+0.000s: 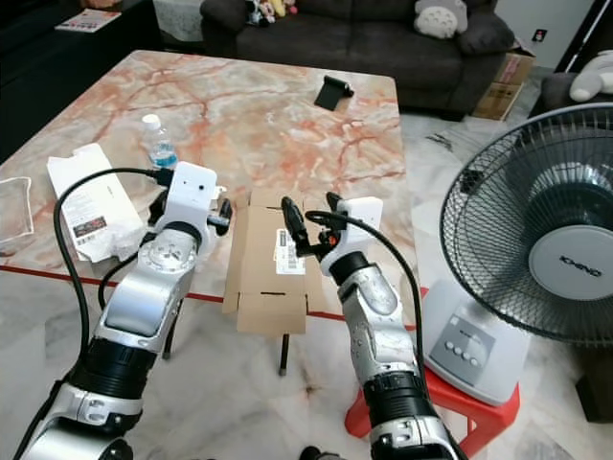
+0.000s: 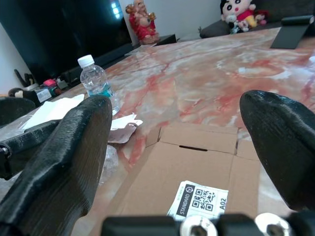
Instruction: Picking trash to rubbish bin
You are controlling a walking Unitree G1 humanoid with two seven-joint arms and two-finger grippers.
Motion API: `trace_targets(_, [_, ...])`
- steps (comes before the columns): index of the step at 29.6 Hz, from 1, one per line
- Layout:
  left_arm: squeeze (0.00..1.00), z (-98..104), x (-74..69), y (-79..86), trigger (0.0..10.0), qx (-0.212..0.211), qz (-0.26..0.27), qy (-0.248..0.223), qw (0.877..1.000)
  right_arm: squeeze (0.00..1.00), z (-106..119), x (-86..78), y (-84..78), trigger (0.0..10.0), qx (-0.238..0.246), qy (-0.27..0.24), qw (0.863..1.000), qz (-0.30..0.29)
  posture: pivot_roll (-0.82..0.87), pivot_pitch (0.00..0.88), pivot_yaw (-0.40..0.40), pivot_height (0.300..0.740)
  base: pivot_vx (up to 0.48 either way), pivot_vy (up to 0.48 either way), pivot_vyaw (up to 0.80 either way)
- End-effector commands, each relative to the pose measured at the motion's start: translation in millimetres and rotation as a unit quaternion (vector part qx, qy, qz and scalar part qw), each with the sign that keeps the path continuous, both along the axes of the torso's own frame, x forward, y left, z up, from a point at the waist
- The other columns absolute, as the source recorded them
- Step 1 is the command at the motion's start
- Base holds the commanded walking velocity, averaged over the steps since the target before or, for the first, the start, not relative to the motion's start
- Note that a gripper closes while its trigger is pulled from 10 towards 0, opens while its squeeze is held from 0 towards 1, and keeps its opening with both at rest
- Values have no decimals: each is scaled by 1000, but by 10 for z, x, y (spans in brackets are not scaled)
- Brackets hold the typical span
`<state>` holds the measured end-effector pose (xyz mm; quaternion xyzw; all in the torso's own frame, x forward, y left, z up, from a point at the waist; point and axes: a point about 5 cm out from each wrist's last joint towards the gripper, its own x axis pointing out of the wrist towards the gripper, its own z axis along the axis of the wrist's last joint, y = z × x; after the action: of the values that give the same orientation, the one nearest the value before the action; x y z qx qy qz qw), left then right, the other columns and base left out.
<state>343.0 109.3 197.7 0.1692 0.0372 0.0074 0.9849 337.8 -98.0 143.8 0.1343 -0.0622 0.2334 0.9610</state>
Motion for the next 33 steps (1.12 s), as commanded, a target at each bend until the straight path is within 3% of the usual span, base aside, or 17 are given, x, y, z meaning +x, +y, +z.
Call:
trace_targets(1, [0,0,-36,-7,10000,8,0,3,1000,0,37,-6,-15,10000,2,-5,1000,0,-109,97,-63,740,0,0,0])
trace_targets(10, [0,-211,-115,25,10000,-7,6,49,999,0,40,-16,12,10000,2,-5,1000,7,-111,80,-63,740,0,0,0])
trace_targets(19, [0,-296,-136,7,10000,-10,5,71,997,0,44,-13,33,10000,0,-5,1000,16,-109,73,-70,740,0,0,0])
trace_targets(20, [0,-302,-133,0,5451,-12,4,73,997,0,50,-8,32,10000,-1,-6,1000,17,-109,77,-72,740,0,0,0])
trace_targets(21, [0,-302,-133,0,5451,-12,4,73,997,0,50,-8,32,10000,-1,-6,1000,17,-109,77,-72,740,0,0,0])
trace_targets(22, [0,-307,-133,-2,588,-12,4,74,997,0,52,-6,31,10000,-1,-6,1000,17,-110,80,-73,740,0,0,0])
trace_targets(23, [0,-317,-132,-3,0,-12,5,77,997,0,56,-1,27,10000,-2,-6,1000,17,-111,82,-75,740,0,0,0])
trace_targets(33, [0,-341,-135,21,0,-5,13,86,996,0,41,-5,32,10000,-1,-1,1000,21,-106,94,-78,740,0,0,0])
